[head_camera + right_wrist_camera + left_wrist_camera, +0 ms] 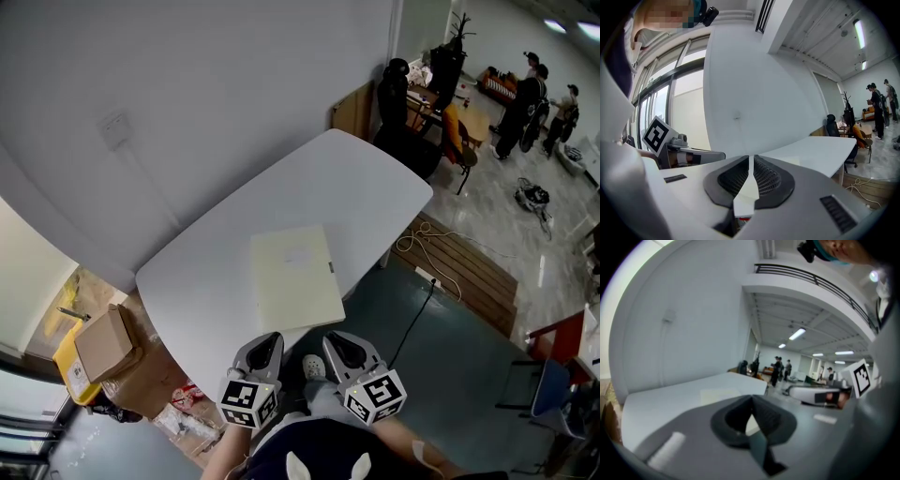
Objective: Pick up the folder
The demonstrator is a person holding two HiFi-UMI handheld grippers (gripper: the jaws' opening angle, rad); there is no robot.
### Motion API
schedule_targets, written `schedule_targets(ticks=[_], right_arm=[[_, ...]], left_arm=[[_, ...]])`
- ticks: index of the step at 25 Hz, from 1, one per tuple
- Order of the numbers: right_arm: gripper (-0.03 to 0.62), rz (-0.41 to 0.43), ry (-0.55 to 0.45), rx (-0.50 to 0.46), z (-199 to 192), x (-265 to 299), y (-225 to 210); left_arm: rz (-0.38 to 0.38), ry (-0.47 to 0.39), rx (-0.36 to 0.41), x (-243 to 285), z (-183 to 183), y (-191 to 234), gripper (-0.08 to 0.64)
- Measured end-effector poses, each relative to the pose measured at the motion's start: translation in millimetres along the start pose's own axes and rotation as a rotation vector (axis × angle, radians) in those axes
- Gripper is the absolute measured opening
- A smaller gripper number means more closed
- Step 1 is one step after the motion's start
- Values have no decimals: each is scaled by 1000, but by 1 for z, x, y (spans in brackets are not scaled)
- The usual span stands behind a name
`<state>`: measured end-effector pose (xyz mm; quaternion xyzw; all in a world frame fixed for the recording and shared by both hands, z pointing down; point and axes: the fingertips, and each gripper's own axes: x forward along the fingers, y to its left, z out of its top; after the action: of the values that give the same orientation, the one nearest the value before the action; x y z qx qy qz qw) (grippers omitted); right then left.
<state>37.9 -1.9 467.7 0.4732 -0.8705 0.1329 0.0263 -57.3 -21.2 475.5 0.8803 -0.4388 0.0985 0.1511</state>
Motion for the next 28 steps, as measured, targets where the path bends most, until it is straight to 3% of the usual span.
schedule_targets(ticks=[28], right_arm=[[21,34,79,56,-8,59,-55]], left_arm=[[-9,77,-8,65,2,25,6]])
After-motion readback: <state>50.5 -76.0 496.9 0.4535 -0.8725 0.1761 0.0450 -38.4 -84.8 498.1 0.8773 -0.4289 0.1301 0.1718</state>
